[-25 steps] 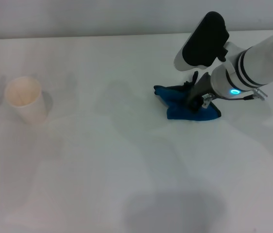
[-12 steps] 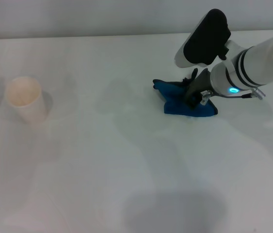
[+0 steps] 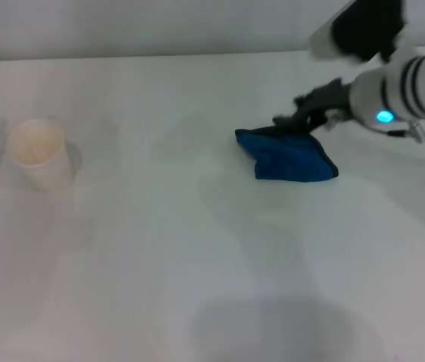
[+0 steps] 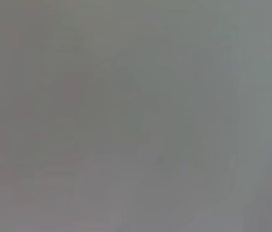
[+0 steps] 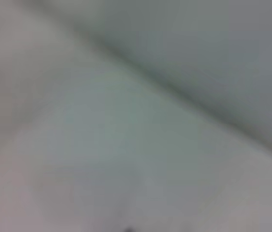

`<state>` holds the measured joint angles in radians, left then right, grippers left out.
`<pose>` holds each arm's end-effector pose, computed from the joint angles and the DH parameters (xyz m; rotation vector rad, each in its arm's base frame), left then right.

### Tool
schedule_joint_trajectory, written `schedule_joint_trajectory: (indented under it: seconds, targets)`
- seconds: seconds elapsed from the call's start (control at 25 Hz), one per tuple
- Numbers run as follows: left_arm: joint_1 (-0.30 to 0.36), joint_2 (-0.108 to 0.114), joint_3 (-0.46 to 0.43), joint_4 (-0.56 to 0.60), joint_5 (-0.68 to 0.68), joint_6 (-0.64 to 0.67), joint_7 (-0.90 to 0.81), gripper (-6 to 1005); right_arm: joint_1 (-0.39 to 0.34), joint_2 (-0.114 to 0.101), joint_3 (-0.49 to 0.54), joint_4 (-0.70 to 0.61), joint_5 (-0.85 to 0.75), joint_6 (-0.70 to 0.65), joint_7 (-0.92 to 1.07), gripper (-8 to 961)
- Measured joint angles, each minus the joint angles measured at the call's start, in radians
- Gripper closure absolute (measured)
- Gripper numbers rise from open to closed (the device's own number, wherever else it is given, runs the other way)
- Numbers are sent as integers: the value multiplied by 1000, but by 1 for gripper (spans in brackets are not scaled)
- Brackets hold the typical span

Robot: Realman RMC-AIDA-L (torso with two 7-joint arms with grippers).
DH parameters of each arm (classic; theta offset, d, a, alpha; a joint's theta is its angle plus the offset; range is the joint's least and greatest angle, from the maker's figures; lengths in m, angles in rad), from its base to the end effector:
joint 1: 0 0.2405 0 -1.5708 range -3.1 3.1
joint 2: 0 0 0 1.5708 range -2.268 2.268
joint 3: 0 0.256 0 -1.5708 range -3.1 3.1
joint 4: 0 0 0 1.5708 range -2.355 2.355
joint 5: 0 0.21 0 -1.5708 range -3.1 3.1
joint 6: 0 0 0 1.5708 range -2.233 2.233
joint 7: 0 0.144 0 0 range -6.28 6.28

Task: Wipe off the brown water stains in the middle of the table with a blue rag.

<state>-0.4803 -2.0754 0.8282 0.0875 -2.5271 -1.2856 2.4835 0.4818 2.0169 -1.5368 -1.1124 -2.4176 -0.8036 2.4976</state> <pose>-0.3280 0.3432 0.0290 -1.4890 -0.7217 -1.0553 0.2330 0.3992 -0.0136 -2.2986 0.8029 -0.0821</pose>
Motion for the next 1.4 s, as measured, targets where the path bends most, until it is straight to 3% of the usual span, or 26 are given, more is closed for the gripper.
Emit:
schedule_joint_trajectory:
  seconds: [0.2,0.32,0.68,0.72,0.76,0.84,0.88,0.92,1.0,1.2,1.4]
  targets:
    - [1,0,0,0,-1,0,0,137,-63,-2,222,-7,290,35,-1,480]
    - [2,0,0,0,-1,0,0,137,-95,-7,347,29,504,19,-3,233]
    - [18,1,0,0,-10,3,0,138,-142,-10,621,183,812,-84,-74,200]
    - [16,1,0,0,-12,4,0,138,-138,-10,730,262,937,-188,-199,203]
    - [14,1,0,2,-13,6,0,138,-138,-10,730,262,937,-188,-199,206]
    - [13,1,0,12,-13,8,0,138,-128,-10,859,376,1085,-317,-383,212]
    - [14,1,1,20,-13,9,0,138,-124,-9,951,484,1201,-394,-577,216]
    - [16,1,1,22,-13,9,0,138,-126,-7,982,534,1255,-418,-692,219]
    - [17,1,1,22,-13,9,0,137,-130,-4,999,581,1301,-434,-794,225]
    - [21,0,0,18,-14,12,0,137,-135,-2,1017,829,1552,-461,-1380,237]
    - [17,-1,5,14,-13,37,-17,137,-109,1,1018,969,1629,-432,-1797,232]
